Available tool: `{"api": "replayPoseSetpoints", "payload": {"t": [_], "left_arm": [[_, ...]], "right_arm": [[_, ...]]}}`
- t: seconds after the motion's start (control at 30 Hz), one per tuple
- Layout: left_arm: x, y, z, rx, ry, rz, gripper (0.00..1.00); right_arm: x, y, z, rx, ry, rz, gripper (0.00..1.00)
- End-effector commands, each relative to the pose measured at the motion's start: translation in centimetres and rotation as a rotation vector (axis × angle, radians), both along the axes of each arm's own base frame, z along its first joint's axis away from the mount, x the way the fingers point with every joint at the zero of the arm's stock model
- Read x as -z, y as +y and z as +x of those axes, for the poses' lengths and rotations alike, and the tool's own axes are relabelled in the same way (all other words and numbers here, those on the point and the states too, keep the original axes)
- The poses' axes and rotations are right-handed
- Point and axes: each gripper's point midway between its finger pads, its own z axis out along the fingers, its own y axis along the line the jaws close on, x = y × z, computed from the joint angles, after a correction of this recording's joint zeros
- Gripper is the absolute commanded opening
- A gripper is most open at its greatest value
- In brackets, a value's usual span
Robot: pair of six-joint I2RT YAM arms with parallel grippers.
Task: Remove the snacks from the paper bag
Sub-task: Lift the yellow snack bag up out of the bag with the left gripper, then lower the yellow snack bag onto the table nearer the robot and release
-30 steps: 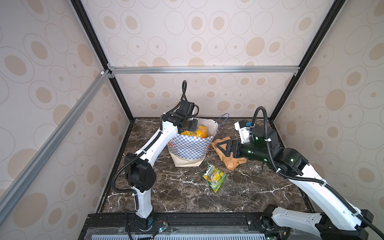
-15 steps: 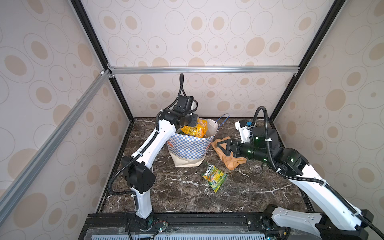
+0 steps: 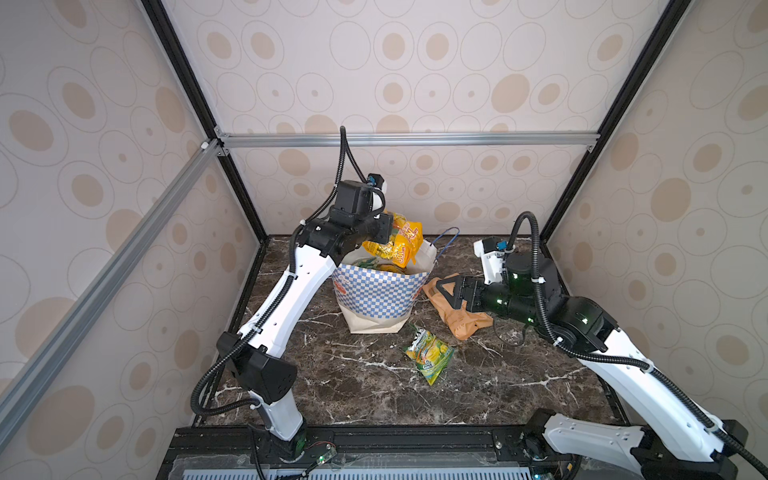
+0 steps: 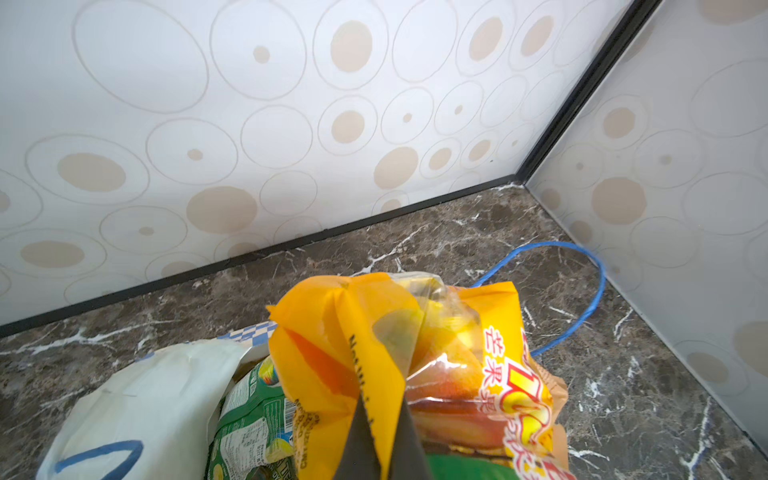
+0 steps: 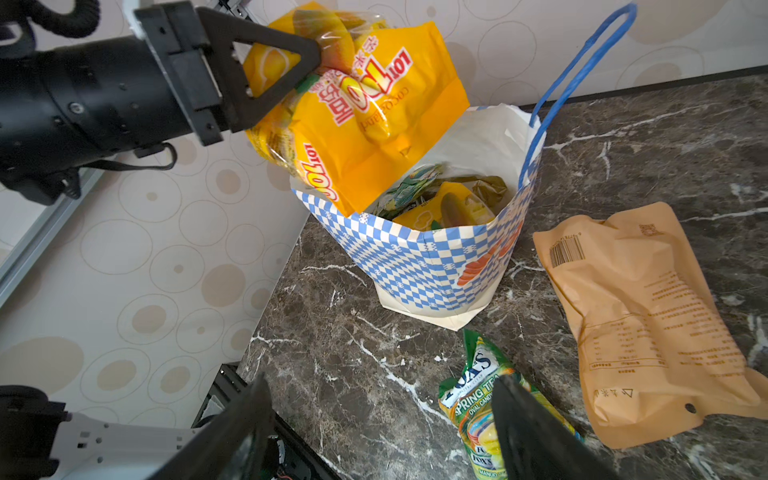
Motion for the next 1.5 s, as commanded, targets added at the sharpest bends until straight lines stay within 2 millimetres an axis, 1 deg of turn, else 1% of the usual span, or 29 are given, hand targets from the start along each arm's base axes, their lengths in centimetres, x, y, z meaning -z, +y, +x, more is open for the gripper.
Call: {"api": "replayPoseSetpoints", "payload": {"t": [0.0, 0.07, 0.17, 0.3, 0.4, 0.5, 0.57, 0.63, 0.7, 0.73, 0.8, 0.83, 0.97, 1.03, 1.07, 1.2, 1.33, 1.47], "left_arm": [[-7.6, 0.4, -1.9, 0.043, -0.193, -0.111, 0.00], [-8.8, 0.4, -3.2, 0.076, -0.205, -0.152, 0.00], [-10.9, 0.4, -6.1, 0.132, -0.239, -0.225, 0.00], [-12.5, 2.0, -10.1, 0.147, -0.286, -0.297, 0.00], [-12.8, 3.9, -13.4, 0.137, -0.321, -0.324, 0.00], [-11.4, 5.8, -16.1, 0.111, -0.330, -0.340, 0.00], [-9.8, 6.9, -17.4, 0.084, -0.322, -0.350, 0.00], [-7.8, 8.2, -18.5, 0.041, -0.315, -0.364, 0.00], [-4.9, 9.0, -19.0, 0.007, -0.288, -0.375, 0.00], [-3.7, 9.3, -19.4, -0.005, -0.282, -0.388, 0.00], [-0.8, 9.7, -19.8, -0.023, -0.252, -0.406, 0.00], [1.3, 9.7, -19.8, -0.033, -0.221, -0.416, 0.00], [7.8, 9.1, -19.7, -0.039, -0.101, -0.464, 0.00], [11.8, 8.8, -19.6, -0.049, -0.036, -0.473, 0.00], [13.5, 8.7, -19.5, -0.057, -0.012, -0.478, 0.00], [18.8, 8.2, -19.3, -0.054, 0.054, -0.466, 0.00], [22.6, 8.1, -19.1, -0.065, 0.104, -0.432, 0.00], [24.8, 8.0, -19.0, -0.072, 0.123, -0.449, 0.00]], "right_arm": [[-1.7, -1.0, 0.2, 0.053, -0.063, 0.016, 0.86], [-1.8, -1.6, 0.4, 0.083, -0.076, 0.005, 0.86], [-2.1, -2.1, 0.7, 0.111, -0.092, -0.011, 0.86], [-2.4, -2.4, 0.8, 0.122, -0.108, -0.018, 0.87], [-2.5, -2.4, 0.8, 0.118, -0.121, -0.013, 0.87], [-2.6, -2.3, 0.9, 0.116, -0.133, -0.010, 0.88], [-2.5, -2.3, 1.0, 0.118, -0.138, -0.010, 0.88], [-2.5, -2.2, 1.1, 0.119, -0.141, -0.010, 0.88], [-2.5, -2.0, 1.3, 0.114, -0.140, -0.008, 0.88], [-2.5, -1.8, 1.3, 0.112, -0.139, -0.008, 0.88], [-2.3, -1.5, 1.5, 0.105, -0.132, -0.012, 0.88], [-2.2, -1.4, 1.5, 0.103, -0.128, -0.012, 0.88], [-1.8, -1.2, 1.7, 0.102, -0.116, -0.015, 0.88], [-1.7, -1.1, 1.8, 0.100, -0.112, -0.015, 0.88], [-1.6, -1.0, 1.8, 0.098, -0.109, -0.014, 0.88], [-1.3, -0.8, 1.8, 0.095, -0.097, -0.014, 0.88], [-1.1, -0.8, 1.8, 0.096, -0.091, -0.020, 0.88], [-1.0, -0.8, 1.9, 0.098, -0.089, -0.021, 0.88]]}}
